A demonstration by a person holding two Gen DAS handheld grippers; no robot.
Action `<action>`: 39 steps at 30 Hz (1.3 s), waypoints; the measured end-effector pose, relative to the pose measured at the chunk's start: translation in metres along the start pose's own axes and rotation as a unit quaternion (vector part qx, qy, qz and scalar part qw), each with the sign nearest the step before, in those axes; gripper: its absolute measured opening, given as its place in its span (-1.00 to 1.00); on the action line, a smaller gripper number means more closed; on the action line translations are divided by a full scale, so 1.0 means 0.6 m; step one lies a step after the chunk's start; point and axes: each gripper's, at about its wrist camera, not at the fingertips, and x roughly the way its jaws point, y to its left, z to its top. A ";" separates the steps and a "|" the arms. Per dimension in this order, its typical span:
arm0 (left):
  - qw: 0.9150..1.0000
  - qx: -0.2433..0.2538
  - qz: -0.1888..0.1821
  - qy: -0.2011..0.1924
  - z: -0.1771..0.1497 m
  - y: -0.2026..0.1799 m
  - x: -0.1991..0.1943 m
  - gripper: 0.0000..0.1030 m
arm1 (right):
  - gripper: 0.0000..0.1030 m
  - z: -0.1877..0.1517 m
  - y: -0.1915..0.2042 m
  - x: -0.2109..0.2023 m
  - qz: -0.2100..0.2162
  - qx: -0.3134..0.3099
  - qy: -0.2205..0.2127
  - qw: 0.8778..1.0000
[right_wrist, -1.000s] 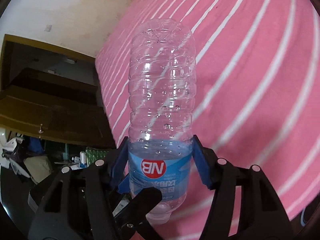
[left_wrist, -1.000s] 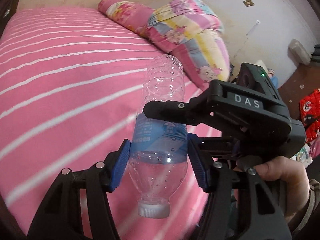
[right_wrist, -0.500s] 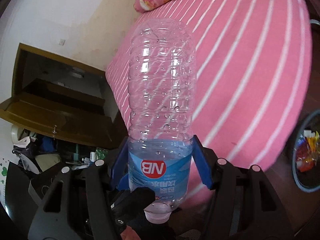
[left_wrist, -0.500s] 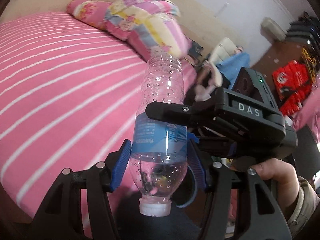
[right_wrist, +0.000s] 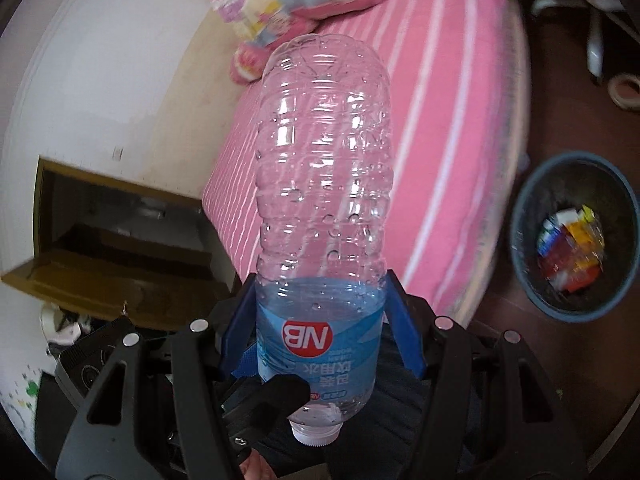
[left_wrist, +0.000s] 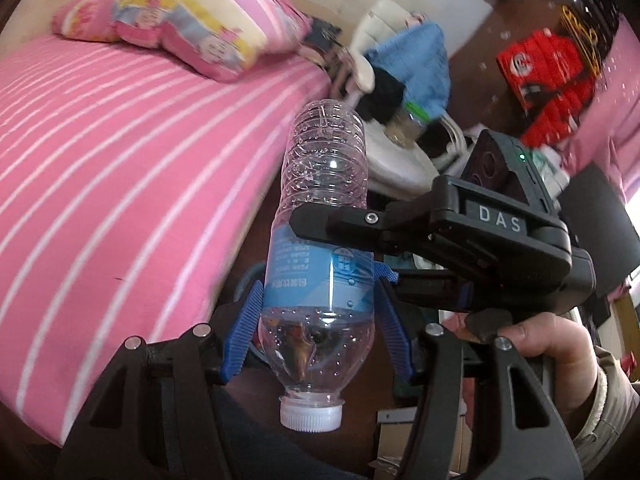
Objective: Collect trash
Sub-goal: 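Carry the water bottle with both tools over the blue bin, then open both tools to drop the bottle into the bin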
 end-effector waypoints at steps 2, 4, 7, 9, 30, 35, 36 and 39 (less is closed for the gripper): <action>1.000 0.009 -0.002 0.017 -0.008 -0.019 0.024 0.08 | 0.19 0.003 -0.031 -0.013 0.001 0.018 -0.005 1.000; 0.999 0.017 -0.004 0.037 -0.011 -0.033 0.057 0.08 | 0.19 0.002 -0.086 -0.035 0.004 0.043 -0.010 0.999; 0.997 0.026 -0.005 0.070 -0.020 -0.048 0.106 0.08 | 0.19 -0.001 -0.146 -0.050 0.006 0.079 -0.013 0.997; 0.995 0.030 -0.004 0.092 -0.027 -0.053 0.137 0.08 | 0.19 -0.002 -0.183 -0.056 0.007 0.100 -0.012 0.995; 0.972 0.010 -0.005 0.233 -0.057 -0.042 0.378 0.10 | 0.20 0.022 -0.410 -0.035 -0.019 0.248 -0.001 0.969; 0.969 -0.002 0.029 0.245 -0.053 -0.029 0.394 0.66 | 0.68 0.037 -0.415 -0.037 -0.082 0.226 -0.008 0.971; 0.969 -0.007 0.029 0.245 -0.054 -0.024 0.392 0.67 | 0.71 0.040 -0.414 -0.046 -0.102 0.219 -0.020 0.970; 0.968 -0.026 0.029 0.247 -0.056 -0.012 0.389 0.67 | 0.71 0.043 -0.412 -0.054 -0.112 0.206 -0.025 0.972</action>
